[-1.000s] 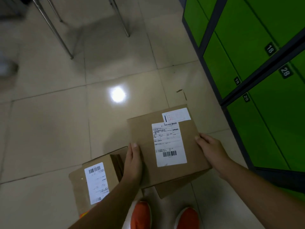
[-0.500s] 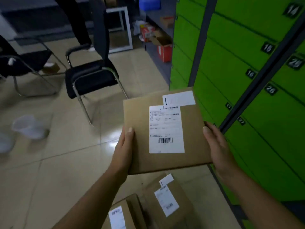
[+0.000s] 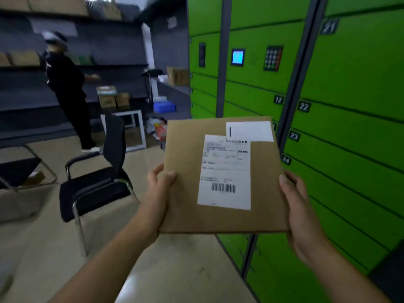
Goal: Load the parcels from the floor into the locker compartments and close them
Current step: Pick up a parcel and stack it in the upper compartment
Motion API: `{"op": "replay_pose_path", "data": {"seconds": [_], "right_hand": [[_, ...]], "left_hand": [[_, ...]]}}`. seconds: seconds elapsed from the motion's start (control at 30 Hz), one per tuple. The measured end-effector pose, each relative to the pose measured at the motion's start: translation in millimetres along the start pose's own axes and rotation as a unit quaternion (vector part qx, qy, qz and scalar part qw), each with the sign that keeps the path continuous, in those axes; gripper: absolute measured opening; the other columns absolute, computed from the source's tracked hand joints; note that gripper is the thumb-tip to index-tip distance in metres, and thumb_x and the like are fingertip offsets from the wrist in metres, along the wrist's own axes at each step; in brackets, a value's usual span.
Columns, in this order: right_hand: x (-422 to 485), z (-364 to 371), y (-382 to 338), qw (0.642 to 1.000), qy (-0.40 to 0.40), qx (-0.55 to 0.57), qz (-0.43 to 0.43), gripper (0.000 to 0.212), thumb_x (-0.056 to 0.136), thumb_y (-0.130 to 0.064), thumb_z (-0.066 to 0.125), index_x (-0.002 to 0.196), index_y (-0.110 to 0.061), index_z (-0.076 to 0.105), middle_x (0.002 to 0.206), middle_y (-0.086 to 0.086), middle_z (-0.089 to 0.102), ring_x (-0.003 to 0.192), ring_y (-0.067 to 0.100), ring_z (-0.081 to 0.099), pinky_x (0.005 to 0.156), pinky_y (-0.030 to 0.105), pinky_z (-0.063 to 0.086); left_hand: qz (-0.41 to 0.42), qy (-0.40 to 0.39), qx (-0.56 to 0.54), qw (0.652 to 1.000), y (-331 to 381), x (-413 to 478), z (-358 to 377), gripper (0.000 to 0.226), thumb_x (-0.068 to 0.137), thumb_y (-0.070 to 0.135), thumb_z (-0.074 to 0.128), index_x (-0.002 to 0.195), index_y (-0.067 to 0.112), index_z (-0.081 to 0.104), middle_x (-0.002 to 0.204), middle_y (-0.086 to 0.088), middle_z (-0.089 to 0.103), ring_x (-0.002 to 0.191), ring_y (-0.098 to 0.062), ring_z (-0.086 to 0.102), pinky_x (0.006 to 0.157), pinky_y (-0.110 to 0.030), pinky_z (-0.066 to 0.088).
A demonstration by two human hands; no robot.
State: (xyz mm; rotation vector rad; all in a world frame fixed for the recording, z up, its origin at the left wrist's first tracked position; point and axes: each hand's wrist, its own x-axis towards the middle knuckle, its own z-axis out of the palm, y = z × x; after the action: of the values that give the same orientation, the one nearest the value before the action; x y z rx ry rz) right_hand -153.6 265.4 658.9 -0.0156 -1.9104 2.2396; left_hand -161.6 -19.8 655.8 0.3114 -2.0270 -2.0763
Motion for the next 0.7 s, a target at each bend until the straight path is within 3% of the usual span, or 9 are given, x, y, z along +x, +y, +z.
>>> {"op": "replay_pose_path", "data": {"seconds": [0.07,0.13,0.2,0.3,0.4,0.5,0.57,0.63,0.7], "right_hand": [[-3,-5,-33,1.0,0.015,-0.001,-0.019,0.024,0.1,-0.047,0.054,0.123,-0.042,0.058,0.11,-0.004,0.076,0.099,0.021,0.072,0.079,0.043,0.056],[-4,-11,-62,0.999,0.022,0.001,-0.042,0.028,0.1,-0.046,0.053,0.126,-0.039,0.059,0.111,-0.002,0.076,0.102,0.023,0.071,0.084,0.047,0.055],[-6,-15,-85,0.998,0.023,0.0,-0.058,0.031,0.101,-0.047,0.052,0.13,-0.037,0.057,0.112,-0.004,0.074,0.103,0.022,0.07,0.084,0.046,0.055],[-12,-20,-108,0.996,0.028,0.001,-0.09,0.032,0.1,-0.047,0.054,0.131,-0.041,0.056,0.113,-0.011,0.075,0.103,0.014,0.071,0.082,0.041,0.054],[-19,-28,-120,0.993,0.028,0.0,-0.114,0.032,0.094,-0.052,0.056,0.126,-0.051,0.057,0.113,-0.015,0.075,0.106,0.012,0.071,0.085,0.042,0.055],[-29,-38,-120,0.991,0.035,-0.004,-0.128,0.029,0.09,-0.056,0.06,0.118,-0.062,0.055,0.124,-0.012,0.07,0.112,0.017,0.069,0.092,0.049,0.057],[-37,-44,-118,0.99,0.037,-0.012,-0.138,0.03,0.091,-0.057,0.062,0.117,-0.067,0.053,0.132,-0.012,0.065,0.117,0.017,0.066,0.099,0.054,0.054],[-45,-48,-116,0.987,0.044,-0.027,-0.15,0.031,0.085,-0.059,0.055,0.113,-0.072,0.051,0.133,-0.019,0.061,0.121,0.012,0.062,0.106,0.05,0.049],[-50,-54,-115,0.985,0.047,-0.04,-0.162,0.033,0.078,-0.069,0.054,0.11,-0.077,0.048,0.126,-0.031,0.06,0.12,0.005,0.061,0.103,0.04,0.049]], "left_hand": [[0.027,-0.021,0.005,0.999,24,-3,7,0.064,0.092,0.048,0.064,0.148,0.025,0.045,0.125,-0.014,0.069,0.092,-0.023,0.073,0.069,-0.031,0.062],[0.041,-0.061,-0.008,0.997,50,-17,15,0.061,0.091,0.064,0.062,0.144,0.04,0.044,0.128,-0.004,0.069,0.104,-0.025,0.073,0.087,-0.048,0.061],[0.059,-0.095,-0.03,0.993,75,-28,19,0.052,0.096,0.064,0.055,0.145,0.05,0.043,0.132,0.004,0.068,0.113,-0.024,0.072,0.098,-0.053,0.057],[0.112,-0.128,-0.028,0.985,105,-32,27,0.05,0.094,0.067,0.056,0.143,0.056,0.049,0.135,0.006,0.069,0.114,-0.023,0.072,0.098,-0.053,0.057],[0.105,-0.139,-0.026,0.984,118,-27,37,0.061,0.089,0.072,0.059,0.146,0.055,0.047,0.139,0.001,0.066,0.111,-0.026,0.073,0.096,-0.055,0.057],[0.136,-0.141,0.02,0.98,124,-19,50,0.05,0.109,0.043,0.045,0.158,0.043,0.033,0.153,-0.006,0.053,0.09,-0.008,0.066,0.078,-0.023,0.054],[0.154,-0.136,0.001,0.979,119,-21,55,0.05,0.112,0.03,0.038,0.159,0.044,0.028,0.154,-0.004,0.052,0.086,-0.002,0.064,0.073,-0.015,0.05],[0.141,-0.13,-0.012,0.981,112,-37,66,0.045,0.107,0.046,0.044,0.149,0.061,0.036,0.143,0.005,0.064,0.102,-0.014,0.074,0.09,-0.036,0.058],[0.117,-0.132,-0.038,0.984,104,-53,68,0.042,0.101,0.056,0.046,0.142,0.066,0.042,0.131,0.007,0.071,0.108,-0.023,0.075,0.093,-0.053,0.058]]}}
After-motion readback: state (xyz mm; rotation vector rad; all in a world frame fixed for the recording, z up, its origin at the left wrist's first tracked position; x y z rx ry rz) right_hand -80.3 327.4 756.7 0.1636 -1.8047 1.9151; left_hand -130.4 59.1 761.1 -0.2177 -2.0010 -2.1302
